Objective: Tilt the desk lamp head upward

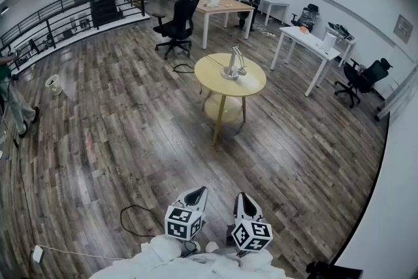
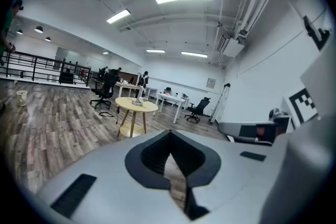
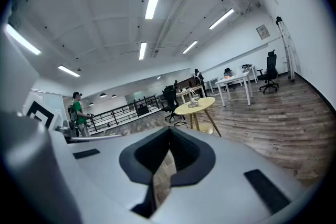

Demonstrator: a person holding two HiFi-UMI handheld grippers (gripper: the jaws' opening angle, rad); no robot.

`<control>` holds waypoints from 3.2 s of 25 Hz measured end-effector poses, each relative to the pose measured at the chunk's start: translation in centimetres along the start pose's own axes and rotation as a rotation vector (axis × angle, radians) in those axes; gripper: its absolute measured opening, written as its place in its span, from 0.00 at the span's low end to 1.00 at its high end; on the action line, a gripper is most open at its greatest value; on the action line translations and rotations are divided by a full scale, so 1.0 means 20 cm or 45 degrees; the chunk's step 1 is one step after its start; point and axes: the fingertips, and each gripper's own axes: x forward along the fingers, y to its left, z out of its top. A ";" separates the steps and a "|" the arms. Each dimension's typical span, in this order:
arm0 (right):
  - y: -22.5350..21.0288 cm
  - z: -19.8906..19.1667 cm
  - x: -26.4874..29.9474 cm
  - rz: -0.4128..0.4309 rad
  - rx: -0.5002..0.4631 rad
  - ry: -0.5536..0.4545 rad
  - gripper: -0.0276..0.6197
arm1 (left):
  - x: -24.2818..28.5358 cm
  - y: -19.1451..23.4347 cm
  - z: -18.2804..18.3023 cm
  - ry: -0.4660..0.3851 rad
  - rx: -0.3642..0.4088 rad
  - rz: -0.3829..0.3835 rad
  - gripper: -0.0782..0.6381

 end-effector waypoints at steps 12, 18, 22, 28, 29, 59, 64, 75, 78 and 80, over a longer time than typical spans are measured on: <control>0.05 -0.02 0.11 -0.029 0.025 0.011 0.06 | 0.04 0.11 0.02 0.030 0.010 -0.030 0.11; 0.03 0.00 0.24 -0.025 0.020 0.011 0.06 | 0.14 0.18 0.05 0.031 0.008 -0.030 0.11; 0.01 0.03 0.36 -0.021 0.018 0.004 0.06 | 0.22 0.26 0.08 0.031 0.003 -0.014 0.11; -0.04 0.11 0.61 -0.004 0.019 0.006 0.06 | 0.42 0.38 0.18 0.042 0.009 -0.001 0.11; -0.06 0.13 0.66 0.000 0.020 0.008 0.06 | 0.46 0.39 0.20 0.044 0.008 0.003 0.11; -0.69 0.52 1.60 -0.013 0.064 0.022 0.06 | 1.62 0.56 0.64 0.089 0.062 -0.028 0.11; -0.70 0.59 1.81 -0.005 0.029 0.019 0.06 | 1.77 0.68 0.72 0.089 0.051 -0.037 0.11; -0.75 0.77 2.36 -0.037 0.024 -0.015 0.06 | 2.17 1.00 0.95 0.078 0.052 -0.066 0.11; -0.77 0.81 2.48 -0.056 0.028 -0.011 0.06 | 2.25 1.08 1.00 0.082 0.051 -0.072 0.11; -0.78 0.83 2.55 -0.069 0.035 -0.007 0.06 | 2.31 1.13 1.04 0.080 0.039 -0.074 0.11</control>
